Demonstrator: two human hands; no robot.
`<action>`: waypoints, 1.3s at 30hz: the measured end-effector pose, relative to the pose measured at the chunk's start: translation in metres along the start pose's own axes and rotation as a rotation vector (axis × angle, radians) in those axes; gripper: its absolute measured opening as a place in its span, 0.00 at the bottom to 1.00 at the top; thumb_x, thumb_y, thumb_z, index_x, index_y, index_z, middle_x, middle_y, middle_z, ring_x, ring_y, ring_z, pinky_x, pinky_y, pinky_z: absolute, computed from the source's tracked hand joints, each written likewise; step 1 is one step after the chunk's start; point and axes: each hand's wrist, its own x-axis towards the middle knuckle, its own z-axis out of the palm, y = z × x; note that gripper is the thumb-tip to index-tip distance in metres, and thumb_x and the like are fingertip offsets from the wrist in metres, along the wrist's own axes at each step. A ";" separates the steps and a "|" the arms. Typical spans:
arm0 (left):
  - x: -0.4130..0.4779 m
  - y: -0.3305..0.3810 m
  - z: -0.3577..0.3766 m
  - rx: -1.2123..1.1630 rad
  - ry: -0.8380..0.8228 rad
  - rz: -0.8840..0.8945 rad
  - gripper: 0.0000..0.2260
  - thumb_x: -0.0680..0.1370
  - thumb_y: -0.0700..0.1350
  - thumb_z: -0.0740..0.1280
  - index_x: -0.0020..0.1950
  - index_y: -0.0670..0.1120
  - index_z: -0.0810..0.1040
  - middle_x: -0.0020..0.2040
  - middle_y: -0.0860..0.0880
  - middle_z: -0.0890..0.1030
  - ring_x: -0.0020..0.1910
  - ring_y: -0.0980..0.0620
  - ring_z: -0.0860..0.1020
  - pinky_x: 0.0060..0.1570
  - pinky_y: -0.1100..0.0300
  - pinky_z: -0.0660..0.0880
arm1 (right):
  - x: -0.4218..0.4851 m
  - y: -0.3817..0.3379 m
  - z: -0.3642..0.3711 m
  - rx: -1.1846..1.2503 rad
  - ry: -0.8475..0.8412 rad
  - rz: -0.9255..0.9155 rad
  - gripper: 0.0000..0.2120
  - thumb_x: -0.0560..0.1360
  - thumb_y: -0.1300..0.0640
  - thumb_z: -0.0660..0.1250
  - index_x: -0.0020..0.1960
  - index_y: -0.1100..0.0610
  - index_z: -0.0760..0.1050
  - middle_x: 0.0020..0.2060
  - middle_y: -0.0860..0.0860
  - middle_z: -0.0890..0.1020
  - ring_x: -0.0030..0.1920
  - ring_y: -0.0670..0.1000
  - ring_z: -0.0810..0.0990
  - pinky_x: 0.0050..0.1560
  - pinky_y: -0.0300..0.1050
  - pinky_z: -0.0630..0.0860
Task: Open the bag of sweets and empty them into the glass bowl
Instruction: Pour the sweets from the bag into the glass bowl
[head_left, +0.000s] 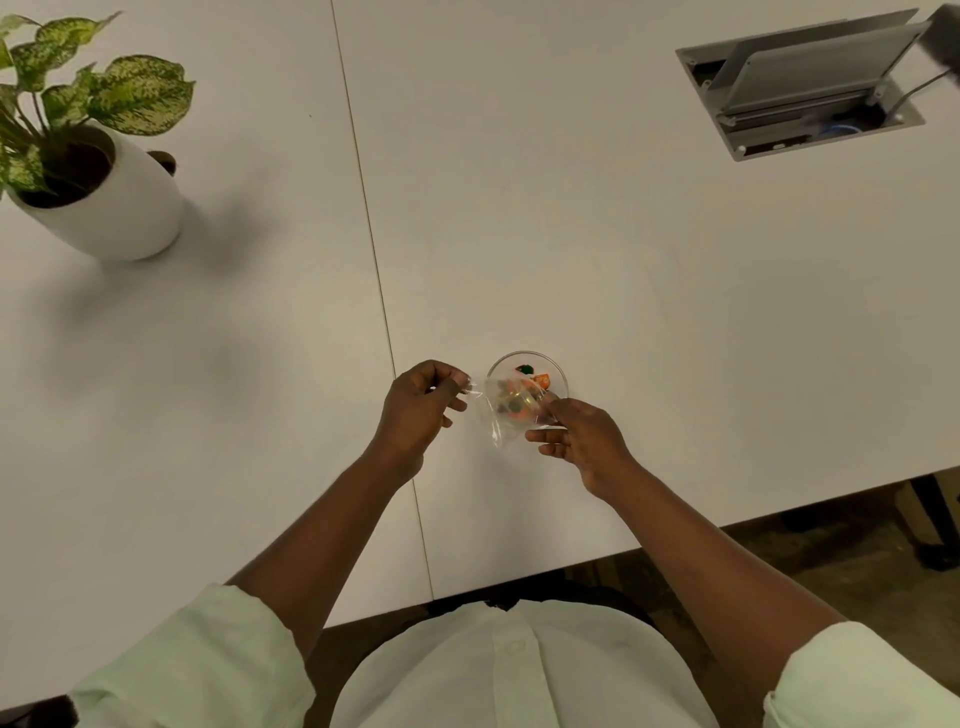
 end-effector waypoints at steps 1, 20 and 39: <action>-0.001 -0.001 -0.003 -0.006 0.000 -0.020 0.04 0.78 0.40 0.68 0.48 0.42 0.83 0.48 0.44 0.86 0.41 0.50 0.82 0.39 0.57 0.75 | 0.000 0.000 -0.001 0.000 -0.001 -0.023 0.09 0.80 0.54 0.68 0.48 0.59 0.80 0.44 0.55 0.86 0.42 0.56 0.87 0.41 0.46 0.81; -0.028 -0.033 -0.045 0.155 -0.007 -0.130 0.22 0.74 0.59 0.73 0.63 0.53 0.73 0.54 0.52 0.80 0.54 0.56 0.79 0.44 0.62 0.73 | -0.018 -0.011 0.037 -0.341 -0.155 -0.408 0.10 0.79 0.64 0.68 0.59 0.56 0.79 0.39 0.47 0.85 0.39 0.48 0.84 0.40 0.41 0.80; -0.047 -0.082 -0.100 -0.010 0.016 -0.201 0.05 0.79 0.43 0.69 0.51 0.44 0.81 0.46 0.45 0.87 0.41 0.50 0.84 0.41 0.56 0.75 | -0.019 0.011 0.104 -0.364 -0.196 -0.259 0.03 0.78 0.58 0.71 0.49 0.57 0.82 0.41 0.54 0.86 0.41 0.50 0.84 0.36 0.41 0.79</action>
